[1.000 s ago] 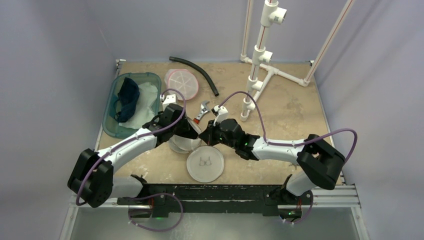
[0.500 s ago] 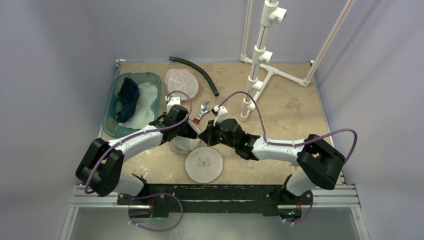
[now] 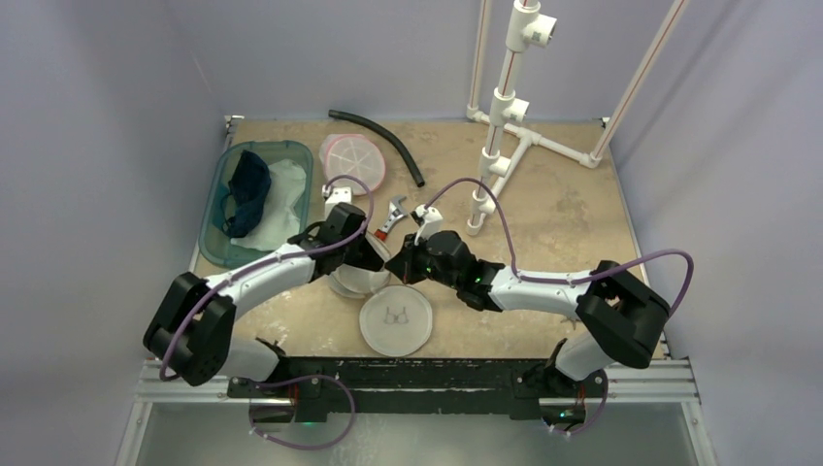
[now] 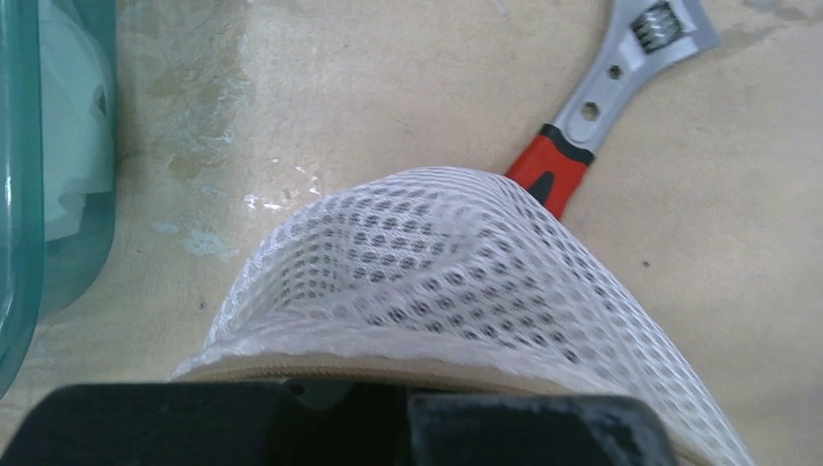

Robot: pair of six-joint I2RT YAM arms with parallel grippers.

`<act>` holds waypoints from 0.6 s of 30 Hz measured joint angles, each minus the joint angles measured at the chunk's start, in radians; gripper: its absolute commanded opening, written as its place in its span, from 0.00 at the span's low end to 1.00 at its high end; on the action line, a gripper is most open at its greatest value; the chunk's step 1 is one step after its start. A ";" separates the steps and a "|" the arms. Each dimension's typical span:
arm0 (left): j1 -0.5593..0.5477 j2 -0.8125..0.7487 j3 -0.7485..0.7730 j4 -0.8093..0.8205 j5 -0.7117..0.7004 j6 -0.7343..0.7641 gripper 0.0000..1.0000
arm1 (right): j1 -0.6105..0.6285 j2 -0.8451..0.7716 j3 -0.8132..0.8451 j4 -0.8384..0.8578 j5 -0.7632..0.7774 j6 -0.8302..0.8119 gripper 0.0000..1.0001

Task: Unzip the laundry bag and remove the bra
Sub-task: Pick up the bra from the laundry bag.

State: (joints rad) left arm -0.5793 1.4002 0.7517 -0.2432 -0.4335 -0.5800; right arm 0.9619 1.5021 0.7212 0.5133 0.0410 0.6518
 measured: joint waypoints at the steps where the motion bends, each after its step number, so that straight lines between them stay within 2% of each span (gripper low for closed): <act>1: -0.003 -0.014 0.004 -0.014 0.010 0.000 0.00 | -0.002 0.000 0.000 -0.003 0.004 0.005 0.00; 17: -0.032 -0.362 0.115 -0.180 0.310 0.074 0.00 | -0.085 0.000 -0.002 -0.038 0.046 0.095 0.00; 18: -0.032 -0.376 0.123 -0.192 0.319 0.077 0.00 | -0.085 0.000 -0.002 -0.037 0.046 0.097 0.08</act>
State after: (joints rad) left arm -0.6113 1.0245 0.8745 -0.4355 -0.1143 -0.5026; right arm 0.8764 1.5021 0.7189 0.4759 0.0868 0.7483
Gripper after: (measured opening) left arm 0.012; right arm 0.012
